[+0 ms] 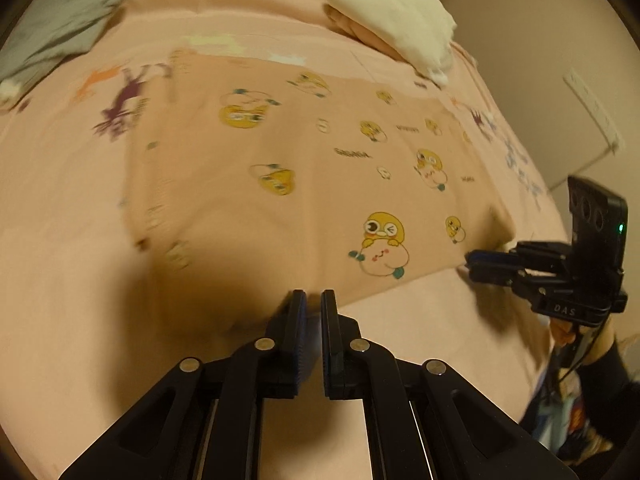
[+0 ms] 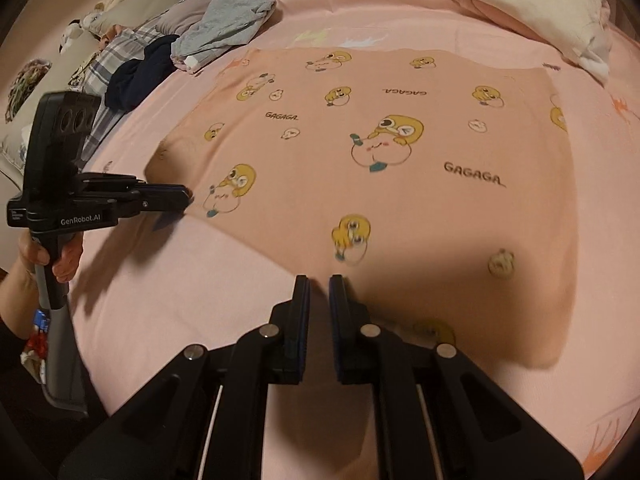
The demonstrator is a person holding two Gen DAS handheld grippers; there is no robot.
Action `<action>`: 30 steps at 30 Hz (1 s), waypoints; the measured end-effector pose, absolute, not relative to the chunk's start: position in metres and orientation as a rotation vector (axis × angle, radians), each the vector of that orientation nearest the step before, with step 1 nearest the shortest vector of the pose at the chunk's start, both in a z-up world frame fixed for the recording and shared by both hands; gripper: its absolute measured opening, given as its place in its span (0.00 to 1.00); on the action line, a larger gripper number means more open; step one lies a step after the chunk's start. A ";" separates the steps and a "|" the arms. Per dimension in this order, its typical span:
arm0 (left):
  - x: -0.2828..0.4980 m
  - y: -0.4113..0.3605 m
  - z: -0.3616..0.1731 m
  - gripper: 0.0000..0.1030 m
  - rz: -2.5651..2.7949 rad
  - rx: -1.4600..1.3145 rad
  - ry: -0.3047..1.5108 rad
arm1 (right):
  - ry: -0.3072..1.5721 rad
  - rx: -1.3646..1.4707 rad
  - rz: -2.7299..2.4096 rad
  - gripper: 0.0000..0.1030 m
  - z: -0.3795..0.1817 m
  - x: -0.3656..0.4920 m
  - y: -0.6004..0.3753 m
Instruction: Fold small clothes
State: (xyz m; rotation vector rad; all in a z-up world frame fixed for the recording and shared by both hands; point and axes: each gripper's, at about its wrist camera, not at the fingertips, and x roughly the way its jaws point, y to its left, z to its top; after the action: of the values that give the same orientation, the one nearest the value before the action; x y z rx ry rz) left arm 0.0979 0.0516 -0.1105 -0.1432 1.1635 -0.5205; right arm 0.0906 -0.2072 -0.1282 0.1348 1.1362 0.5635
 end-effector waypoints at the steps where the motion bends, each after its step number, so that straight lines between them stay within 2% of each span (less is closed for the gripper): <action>1: 0.096 0.057 -0.108 0.14 -0.510 -0.160 1.155 | 1.123 0.142 0.566 0.23 -0.125 0.089 -0.208; 2: 0.095 0.062 -0.105 0.29 -0.501 -0.183 1.146 | 1.110 0.146 0.562 0.29 -0.122 0.087 -0.207; 4: 0.096 0.076 -0.099 0.46 -0.477 -0.242 1.117 | 1.081 0.172 0.555 0.32 -0.115 0.090 -0.207; 5: 0.097 0.083 -0.096 0.49 -0.459 -0.266 1.100 | 1.068 0.196 0.557 0.35 -0.111 0.093 -0.208; 8: 0.107 0.095 -0.095 0.49 -0.405 -0.314 1.081 | 1.035 0.252 0.539 0.40 -0.106 0.109 -0.207; 18: 0.167 0.121 -0.127 0.49 -0.344 -0.593 1.096 | 0.994 0.324 0.477 0.40 -0.106 0.175 -0.187; 22: 0.183 0.115 -0.131 0.49 -0.354 -0.621 1.105 | 1.001 0.304 0.454 0.37 -0.108 0.205 -0.175; 28: 0.194 0.108 -0.131 0.49 -0.349 -0.574 1.115 | 1.043 0.271 0.413 0.24 -0.120 0.245 -0.155; 30: 0.196 0.105 -0.130 0.41 -0.332 -0.528 1.121 | 1.071 0.258 0.388 0.19 -0.129 0.256 -0.148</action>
State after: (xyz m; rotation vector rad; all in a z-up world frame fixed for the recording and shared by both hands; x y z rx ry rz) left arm 0.1956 0.1052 -0.1305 -0.5282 1.1205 -0.3316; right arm 0.2563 -0.1484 -0.1294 0.2581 1.0709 0.3875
